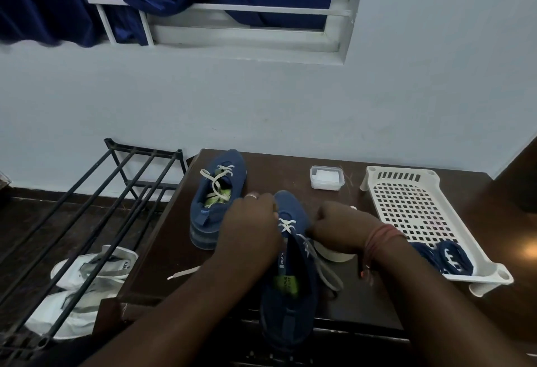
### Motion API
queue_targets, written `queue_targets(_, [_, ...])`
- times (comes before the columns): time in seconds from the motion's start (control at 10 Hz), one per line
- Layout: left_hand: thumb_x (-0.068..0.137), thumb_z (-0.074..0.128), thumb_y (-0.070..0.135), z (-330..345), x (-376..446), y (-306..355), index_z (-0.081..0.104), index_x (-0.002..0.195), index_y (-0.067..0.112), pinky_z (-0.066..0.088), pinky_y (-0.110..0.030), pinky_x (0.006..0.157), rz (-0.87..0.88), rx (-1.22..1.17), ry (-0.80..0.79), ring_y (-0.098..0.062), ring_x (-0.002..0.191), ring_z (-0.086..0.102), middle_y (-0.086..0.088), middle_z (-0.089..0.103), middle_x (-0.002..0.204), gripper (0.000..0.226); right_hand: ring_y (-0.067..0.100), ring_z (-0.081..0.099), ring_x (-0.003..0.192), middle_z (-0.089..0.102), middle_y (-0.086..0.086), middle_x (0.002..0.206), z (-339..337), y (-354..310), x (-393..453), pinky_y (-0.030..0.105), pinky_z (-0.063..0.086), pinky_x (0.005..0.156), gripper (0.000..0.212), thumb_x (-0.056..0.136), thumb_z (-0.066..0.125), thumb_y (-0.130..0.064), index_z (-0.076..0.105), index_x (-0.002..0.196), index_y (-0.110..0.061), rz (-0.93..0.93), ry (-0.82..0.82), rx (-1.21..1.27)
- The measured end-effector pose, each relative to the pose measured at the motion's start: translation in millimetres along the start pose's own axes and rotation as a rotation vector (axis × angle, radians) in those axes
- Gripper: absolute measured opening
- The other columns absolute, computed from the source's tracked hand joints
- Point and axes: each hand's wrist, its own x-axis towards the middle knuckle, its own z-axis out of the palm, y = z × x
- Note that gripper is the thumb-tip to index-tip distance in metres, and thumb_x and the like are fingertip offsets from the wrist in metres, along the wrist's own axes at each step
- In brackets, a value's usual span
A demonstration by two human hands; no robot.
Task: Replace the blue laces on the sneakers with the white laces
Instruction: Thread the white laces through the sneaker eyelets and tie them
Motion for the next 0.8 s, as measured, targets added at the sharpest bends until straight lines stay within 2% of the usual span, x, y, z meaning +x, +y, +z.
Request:
queue_targets(0.1, [0.094,0.05,0.007,-0.8,-14.4,9.7,0.059,0.083,0.016,0.058,-0.038,0.081,-0.402,-0.72,-0.427,-0.023,0.082,0.065,-0.007,0.065,0.088,0.017,0.02,0.062,0.083,0.064,0.005,0.09,-1.6,2.6,0.8,0.032,0.053,0.075,0.009,0.088,0.054,-0.02,0.059,0.091,-0.013,-0.049,0.146,0.151])
queue_targets(0.2, [0.094,0.048,-0.002,-9.5,-28.4,14.8,0.059,0.095,0.002,0.061,-0.039,0.074,-0.761,-1.179,-0.609,-0.022,0.068,0.066,-0.012,0.062,0.077,0.012,0.025,0.066,0.09,0.069,0.004,0.094,4.1,4.0,3.0,0.037,0.054,0.086,0.015,0.084,0.054,-0.014,0.062,0.093,-0.021,-0.091,0.259,0.266])
queue_targets(0.3, [0.097,0.037,-0.003,-24.2,-25.3,18.8,0.061,0.106,0.002,0.058,-0.043,0.082,-0.87,-1.469,-0.68,-0.019,0.05,0.064,-0.013,0.065,0.073,0.026,0.027,0.071,0.073,0.072,0.007,0.074,13.6,-1.8,3.9,0.051,0.059,0.078,0.014,0.07,0.055,-0.014,0.067,0.071,-0.022,-0.105,0.256,0.514])
queue_targets(0.4, [0.09,0.033,-0.004,-22.4,-17.0,17.2,0.058,0.104,0.011,0.042,-0.048,0.101,-0.851,-1.551,-0.753,-0.025,0.073,0.059,-0.015,0.058,0.088,0.033,0.026,0.068,0.059,0.068,0.014,0.067,22.2,-15.0,-0.4,0.048,0.062,0.066,0.024,0.086,0.053,0.003,0.066,0.069,-0.009,-0.083,0.138,0.655])
queue_targets(0.5, [0.077,0.039,-0.003,-5.4,-14.4,20.1,0.057,0.093,0.014,0.04,-0.038,0.079,-0.958,-1.65,-0.612,-0.025,0.07,0.044,-0.011,0.047,0.078,0.029,0.031,0.072,0.079,0.072,0.015,0.083,32.2,-25.4,-3.0,0.044,0.061,0.076,0.015,0.087,0.056,-0.006,0.07,0.084,-0.004,-0.142,0.105,0.467])
queue_targets(0.6, [0.08,0.047,0.005,9.3,-11.7,31.7,0.062,0.105,0.009,0.046,-0.035,0.076,-1.011,-1.759,-0.45,-0.028,0.075,0.052,-0.015,0.054,0.084,0.029,0.033,0.066,0.101,0.07,0.015,0.104,32.4,-29.1,-5.3,0.036,0.054,0.085,0.022,0.093,0.053,-0.017,0.068,0.1,-0.004,-0.106,0.184,0.233])
queue_targets(0.7, [0.1,0.033,0.006,6.6,-12.2,47.9,0.061,0.091,0.0,0.052,-0.025,0.051,-1.111,-1.767,-0.292,-0.025,0.053,0.062,-0.012,0.064,0.062,0.03,0.032,0.061,0.11,0.065,0.016,0.116,30.4,-21.2,-7.1,0.033,0.048,0.088,0.025,0.096,0.05,-0.015,0.064,0.11,-0.001,-0.05,0.294,0.037])
queue_targets(0.8, [0.106,0.03,0.014,23.8,-9.4,47.0,0.057,0.122,-0.003,0.05,-0.025,0.053,-1.064,-1.709,-0.217,-0.018,0.064,0.056,-0.007,0.06,0.072,0.036,0.03,0.061,0.111,0.064,0.015,0.117,35.4,-7.2,-7.0,0.033,0.047,0.089,0.024,0.098,0.048,-0.017,0.064,0.108,-0.002,-0.046,0.336,-0.104])
